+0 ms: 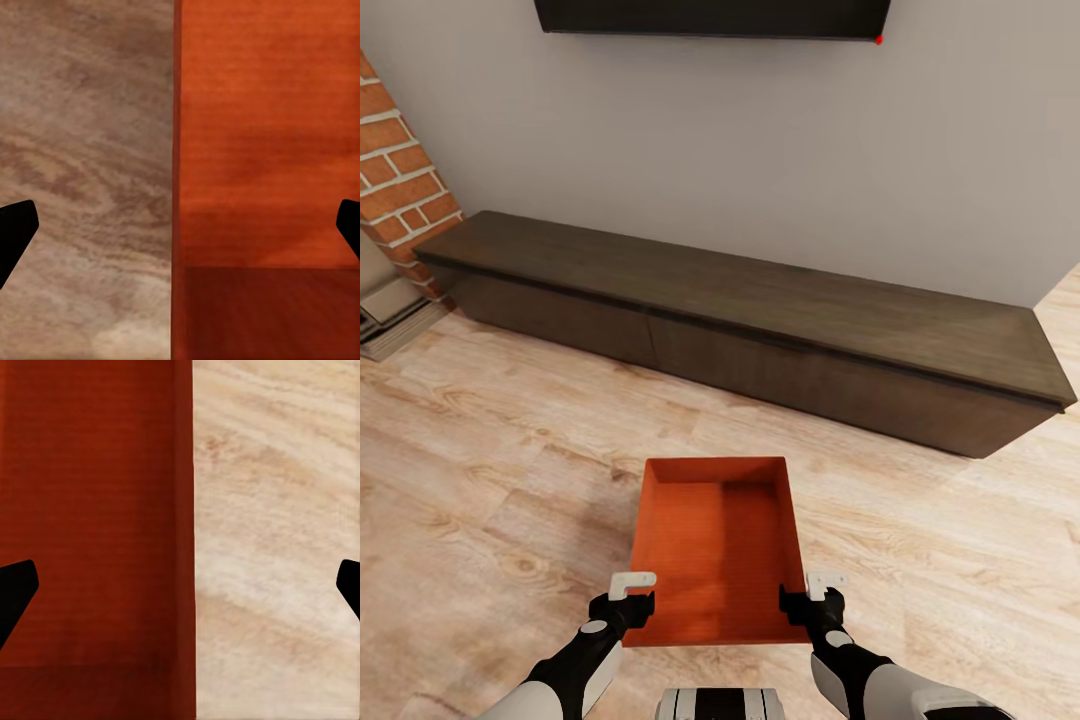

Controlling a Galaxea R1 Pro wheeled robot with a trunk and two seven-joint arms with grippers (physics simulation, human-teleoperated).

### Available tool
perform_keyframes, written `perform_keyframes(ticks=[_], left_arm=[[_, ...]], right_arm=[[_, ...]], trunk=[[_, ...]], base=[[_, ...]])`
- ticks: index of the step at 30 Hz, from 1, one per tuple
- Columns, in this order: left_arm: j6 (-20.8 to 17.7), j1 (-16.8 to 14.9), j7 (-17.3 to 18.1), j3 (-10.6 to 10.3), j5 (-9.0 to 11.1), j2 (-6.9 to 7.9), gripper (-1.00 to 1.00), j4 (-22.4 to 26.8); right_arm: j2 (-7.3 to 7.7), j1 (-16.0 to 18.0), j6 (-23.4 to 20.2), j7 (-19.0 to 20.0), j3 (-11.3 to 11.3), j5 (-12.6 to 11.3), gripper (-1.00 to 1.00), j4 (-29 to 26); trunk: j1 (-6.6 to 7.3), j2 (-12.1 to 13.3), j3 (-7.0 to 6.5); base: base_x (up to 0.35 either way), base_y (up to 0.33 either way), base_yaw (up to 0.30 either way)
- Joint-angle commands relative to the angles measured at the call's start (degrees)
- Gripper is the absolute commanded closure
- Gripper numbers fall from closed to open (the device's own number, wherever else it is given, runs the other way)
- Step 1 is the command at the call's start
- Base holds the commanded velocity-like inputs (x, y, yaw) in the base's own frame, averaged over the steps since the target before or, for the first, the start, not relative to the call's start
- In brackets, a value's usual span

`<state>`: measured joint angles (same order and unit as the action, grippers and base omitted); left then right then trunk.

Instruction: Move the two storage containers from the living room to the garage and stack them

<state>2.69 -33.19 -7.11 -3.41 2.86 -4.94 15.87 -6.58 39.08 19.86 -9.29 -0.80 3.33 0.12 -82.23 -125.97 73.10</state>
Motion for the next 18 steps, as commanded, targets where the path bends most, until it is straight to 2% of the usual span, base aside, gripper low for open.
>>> perform_keyframes(ticks=[1, 14, 18], left_arm=[[0.2, 0.0, -0.3, -0.4, 0.3, 0.01, -1.00, -0.1], [0.2, 0.0, -0.3, -0.4, 0.3, 0.01, -1.00, 0.0], [0.2, 0.0, -0.4, -0.4, 0.3, 0.01, -1.00, 0.0]], right_arm=[[-0.02, 0.0, 0.1, -0.4, -0.1, 0.4, -1.00, 0.1], [-0.02, 0.0, 0.1, -0.4, -0.1, 0.4, -1.00, 0.1], [-0.02, 0.0, 0.1, -0.4, -0.1, 0.4, -1.00, 0.1]], trunk=[[-0.22, -0.4, 0.22], [-3.07, -5.6, 2.55], [-3.07, -5.6, 2.55]], base=[[0.000, 0.000, 0.000], [0.000, 0.000, 0.000], [0.000, 0.000, 0.000]])
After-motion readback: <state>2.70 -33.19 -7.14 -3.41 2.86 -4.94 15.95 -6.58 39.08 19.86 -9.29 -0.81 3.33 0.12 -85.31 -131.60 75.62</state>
